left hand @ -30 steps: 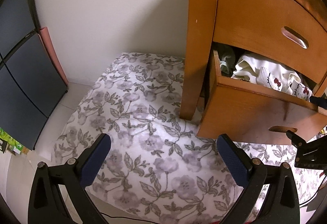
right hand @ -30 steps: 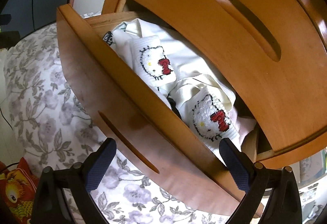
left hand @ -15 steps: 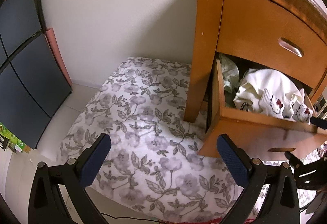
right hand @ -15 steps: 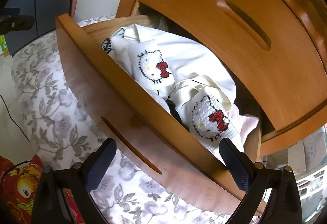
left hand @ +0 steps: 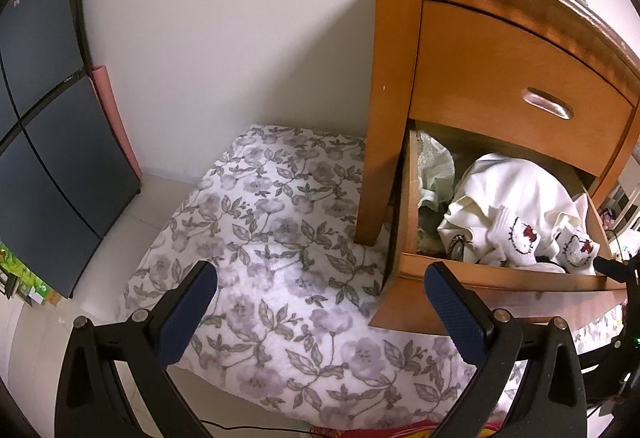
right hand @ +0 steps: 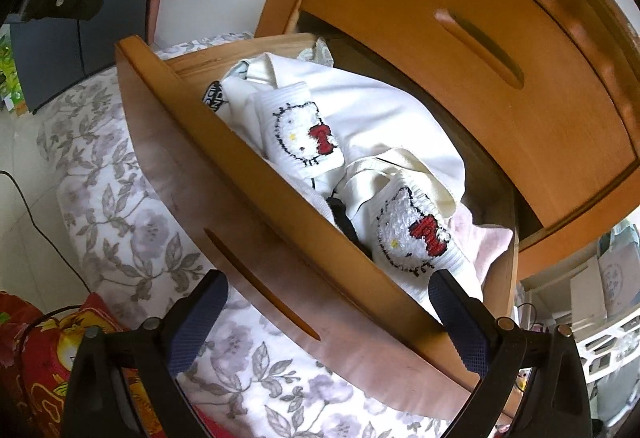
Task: Organize soft objects
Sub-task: 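Pull the lower drawer open with the right gripper, then move the right gripper over the white Hello Kitty sock in the drawer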
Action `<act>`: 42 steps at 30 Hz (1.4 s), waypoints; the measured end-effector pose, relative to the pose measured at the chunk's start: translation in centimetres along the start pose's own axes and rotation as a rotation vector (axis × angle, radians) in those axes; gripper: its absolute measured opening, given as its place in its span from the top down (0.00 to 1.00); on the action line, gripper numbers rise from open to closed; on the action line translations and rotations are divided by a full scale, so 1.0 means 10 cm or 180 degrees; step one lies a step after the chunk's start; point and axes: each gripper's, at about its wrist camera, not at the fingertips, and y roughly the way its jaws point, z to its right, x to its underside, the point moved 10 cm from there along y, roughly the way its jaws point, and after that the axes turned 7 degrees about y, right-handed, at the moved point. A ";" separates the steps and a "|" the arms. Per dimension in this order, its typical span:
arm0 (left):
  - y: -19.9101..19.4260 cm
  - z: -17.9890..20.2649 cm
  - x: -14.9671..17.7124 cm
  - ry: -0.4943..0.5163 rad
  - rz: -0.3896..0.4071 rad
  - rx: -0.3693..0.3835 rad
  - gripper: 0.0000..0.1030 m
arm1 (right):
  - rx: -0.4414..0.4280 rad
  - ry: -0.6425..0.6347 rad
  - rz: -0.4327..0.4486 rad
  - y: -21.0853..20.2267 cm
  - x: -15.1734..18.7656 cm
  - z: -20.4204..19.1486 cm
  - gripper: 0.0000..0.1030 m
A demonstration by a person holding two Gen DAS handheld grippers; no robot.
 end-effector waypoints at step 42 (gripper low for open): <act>-0.75 0.60 -0.11 0.0004 0.0414 0.0445 0.00 | 0.0393 0.1762 0.0862 -1.24 0.38 1.11 0.00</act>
